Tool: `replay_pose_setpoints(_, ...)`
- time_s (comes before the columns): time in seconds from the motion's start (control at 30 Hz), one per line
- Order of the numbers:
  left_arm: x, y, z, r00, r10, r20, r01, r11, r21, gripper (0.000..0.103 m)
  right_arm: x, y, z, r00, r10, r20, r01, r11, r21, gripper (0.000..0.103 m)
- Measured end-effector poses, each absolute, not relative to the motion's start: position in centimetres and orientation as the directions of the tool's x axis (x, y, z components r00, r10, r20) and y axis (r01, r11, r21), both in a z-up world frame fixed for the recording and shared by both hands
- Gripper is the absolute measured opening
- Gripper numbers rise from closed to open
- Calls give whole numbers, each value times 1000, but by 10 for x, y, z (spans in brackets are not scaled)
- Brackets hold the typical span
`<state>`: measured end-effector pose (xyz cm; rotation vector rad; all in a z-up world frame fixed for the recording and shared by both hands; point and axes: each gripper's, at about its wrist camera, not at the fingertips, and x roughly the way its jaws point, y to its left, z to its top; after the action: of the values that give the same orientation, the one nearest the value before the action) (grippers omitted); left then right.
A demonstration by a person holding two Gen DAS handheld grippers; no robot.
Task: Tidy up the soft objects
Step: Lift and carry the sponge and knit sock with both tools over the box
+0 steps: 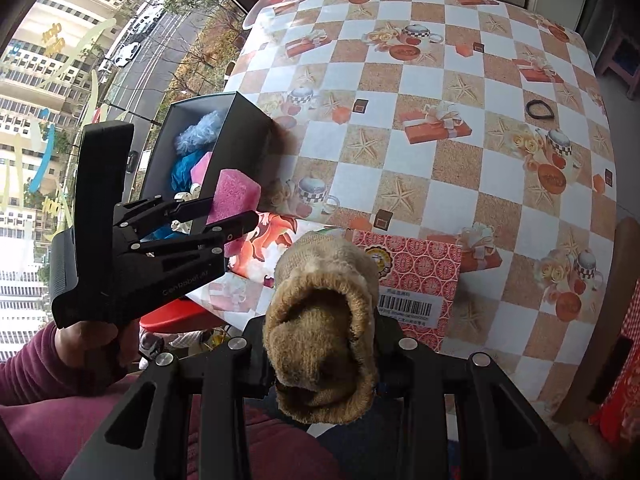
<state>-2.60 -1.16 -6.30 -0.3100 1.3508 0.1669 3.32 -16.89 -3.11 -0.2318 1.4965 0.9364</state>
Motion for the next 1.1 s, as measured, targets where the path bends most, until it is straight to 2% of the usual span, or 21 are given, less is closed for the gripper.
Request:
replay_pose_setpoints(0.27, -48, 19, -59, 239, -42, -970, -379, 916, -133, 47, 6, -129, -29, -230, 364, -903, -720, 561, 409, 37)
replay_pose_setpoints(0.8, -127, 116, -68, 240, 41, -970, -665, 735, -134, 47, -30, -22, -21, -273, 325, -905, -843, 372, 388, 37)
replay_pose_setpoints(1.1, -151, 148, -76, 242, 63, -968, -750, 646, -145, 47, -40, 22, -17, -274, 305, -912, -877, 311, 367, 37)
